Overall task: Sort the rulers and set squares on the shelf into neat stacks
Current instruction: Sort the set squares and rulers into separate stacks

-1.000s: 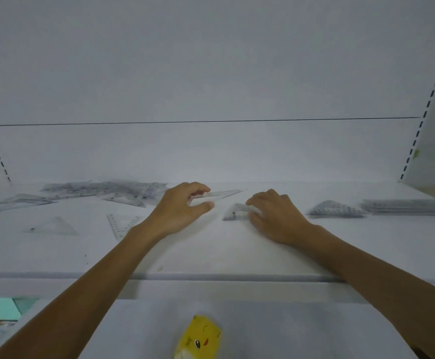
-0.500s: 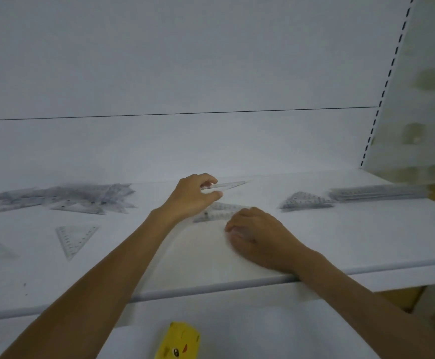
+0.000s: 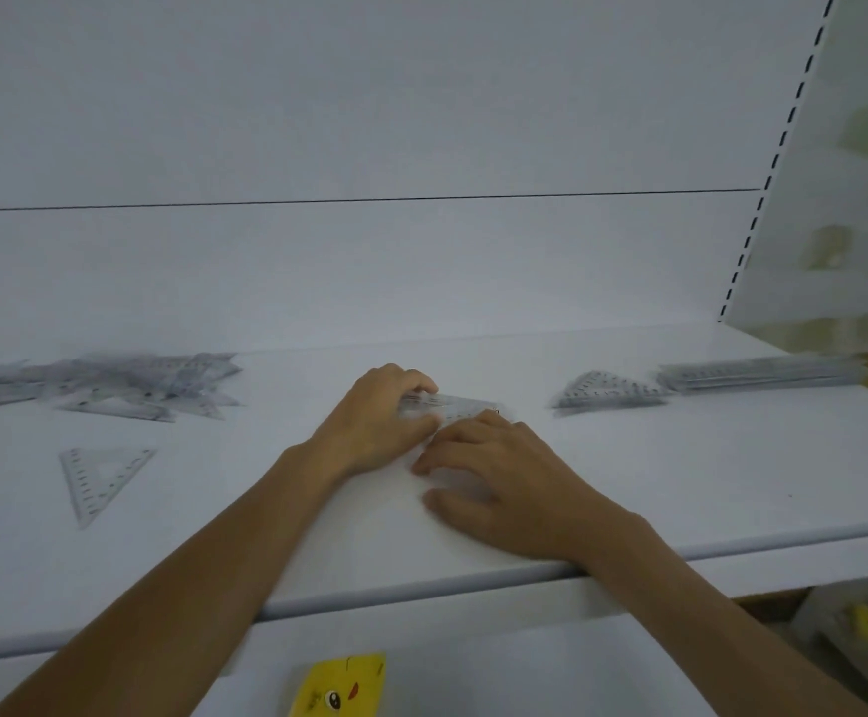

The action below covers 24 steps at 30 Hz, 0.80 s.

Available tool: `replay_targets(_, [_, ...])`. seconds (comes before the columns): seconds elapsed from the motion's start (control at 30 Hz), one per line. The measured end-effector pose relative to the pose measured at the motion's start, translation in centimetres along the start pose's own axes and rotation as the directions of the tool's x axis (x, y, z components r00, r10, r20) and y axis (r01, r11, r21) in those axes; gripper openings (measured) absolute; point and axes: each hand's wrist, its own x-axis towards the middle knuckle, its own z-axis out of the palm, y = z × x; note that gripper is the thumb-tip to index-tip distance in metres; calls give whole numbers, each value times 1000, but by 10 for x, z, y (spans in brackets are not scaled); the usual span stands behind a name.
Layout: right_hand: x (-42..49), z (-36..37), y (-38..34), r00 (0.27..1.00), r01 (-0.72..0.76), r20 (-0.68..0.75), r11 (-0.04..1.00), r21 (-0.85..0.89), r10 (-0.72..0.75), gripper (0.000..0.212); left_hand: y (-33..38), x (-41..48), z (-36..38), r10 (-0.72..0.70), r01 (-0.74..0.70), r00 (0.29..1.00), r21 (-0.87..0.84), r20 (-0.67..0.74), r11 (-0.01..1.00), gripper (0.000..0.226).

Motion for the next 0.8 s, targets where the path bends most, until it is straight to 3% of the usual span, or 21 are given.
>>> replay_targets(0.1, [1,1,1,1000,4,-6,1000,7,-4,31,-1,0,2,25,-25,1000,-6,-10,1000,32])
replay_targets(0.2, [2,2,3,1000,14,-17,1000,19,-14,29,-2,0,2,38,-38,999,14,-23,999,44])
replay_targets(0.27, [3,3,5,1000,13,-24,999,32,-13,28,-2,1,0,46,-45,998,23,-40,999,40])
replay_targets(0.37, [5,3,7,1000,9,-14,999,42,-9,28,-2,1,-7,58,-51,986,48,-153,998,29])
replay_targets(0.47, [5,2,6,1000,13,5,1000,28,-13,29,1,-8,-18,-13,20,977,32,-214,999,26])
replay_targets(0.53, [4,0,4,999,40,2,999,-3,-39,31,1,-18,-30,-53,78,984,140,-172,987,27])
replay_targets(0.67, [19,-5,-14,985,132,-93,983,-127,-144,31,-6,-69,-79,-155,213,950,200,-271,956,25])
replay_targets(0.8, [60,-1,-59,970,196,-148,981,1,-194,32,-22,-155,-122,-262,368,889,246,-376,897,25])
